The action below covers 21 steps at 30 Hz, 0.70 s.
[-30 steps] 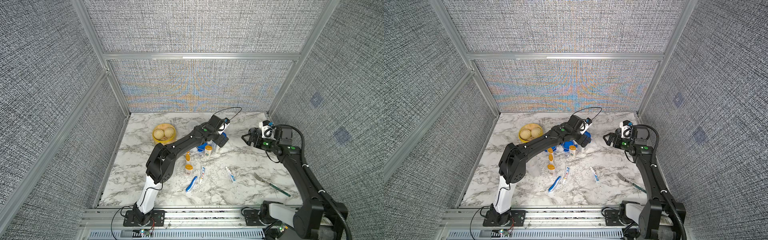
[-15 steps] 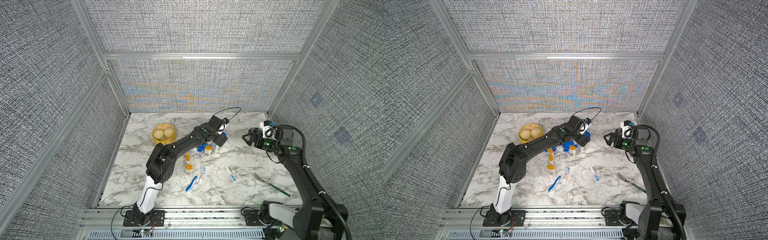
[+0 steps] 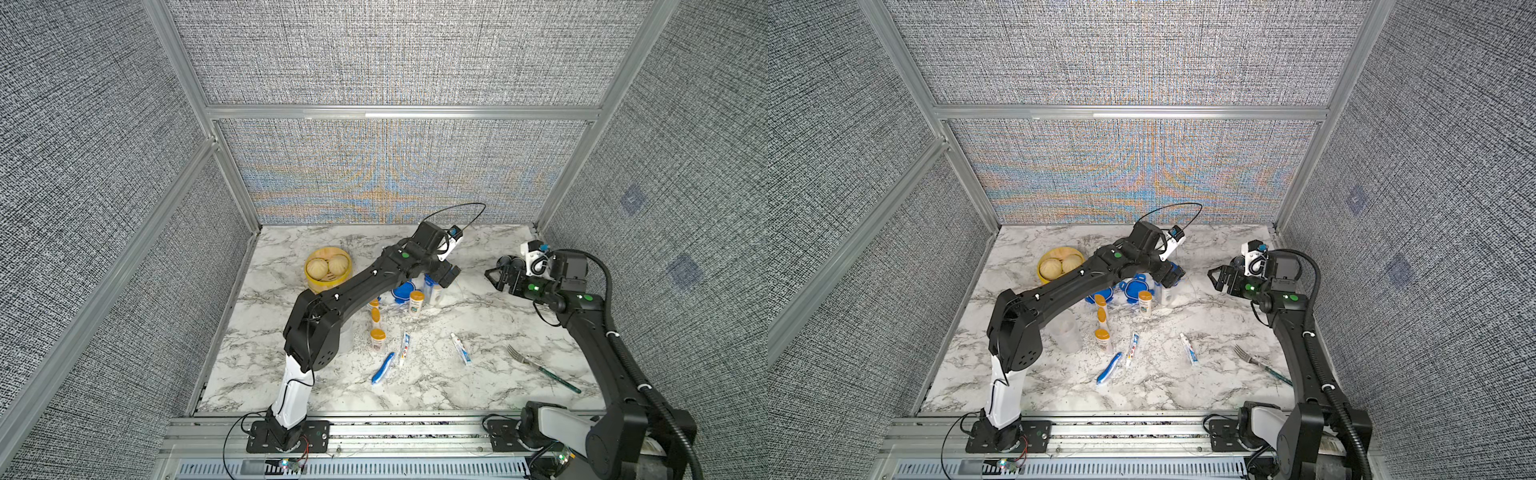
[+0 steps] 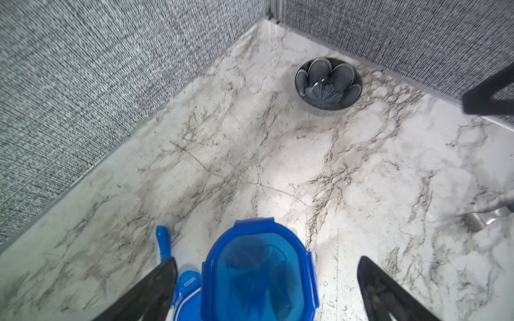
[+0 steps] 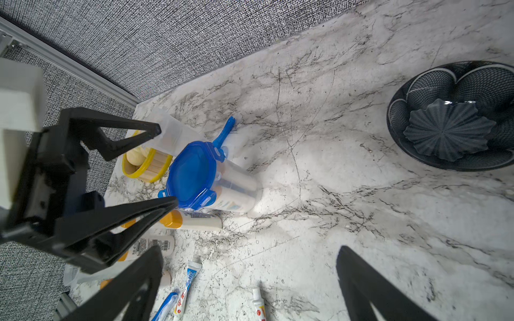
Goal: Pack away toiletry kits
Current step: Close the fastener on the container.
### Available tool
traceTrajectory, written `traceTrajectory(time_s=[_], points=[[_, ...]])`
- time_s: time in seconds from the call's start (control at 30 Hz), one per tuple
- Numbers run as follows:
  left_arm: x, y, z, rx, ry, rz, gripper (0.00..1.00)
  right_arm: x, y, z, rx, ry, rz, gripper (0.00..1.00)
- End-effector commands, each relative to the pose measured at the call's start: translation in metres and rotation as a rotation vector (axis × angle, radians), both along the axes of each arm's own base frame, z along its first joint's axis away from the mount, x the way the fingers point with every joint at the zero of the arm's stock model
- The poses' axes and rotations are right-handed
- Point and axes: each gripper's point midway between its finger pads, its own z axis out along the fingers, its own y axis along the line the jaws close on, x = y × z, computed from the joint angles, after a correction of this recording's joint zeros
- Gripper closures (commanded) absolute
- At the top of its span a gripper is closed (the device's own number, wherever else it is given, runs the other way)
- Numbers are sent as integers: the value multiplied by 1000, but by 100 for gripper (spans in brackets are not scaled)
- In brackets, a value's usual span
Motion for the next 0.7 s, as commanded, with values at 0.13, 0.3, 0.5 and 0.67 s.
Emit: traceTrajectory(time_s=[0.13,0.3,0.5,0.67], points=[[-5,37,37,-69,-85,80,0,-6,24,-7,-100,-15,100,4],[-16,89,35,-117,-43,161,1,-8,61,-8,-223,-7,244,10],[-32,150,18,-145,0,278,2,7,106,-20,-397,23,394,1],[-43,180,14,-169,-18,325,2,26,126,-32,-513,62,479,1]])
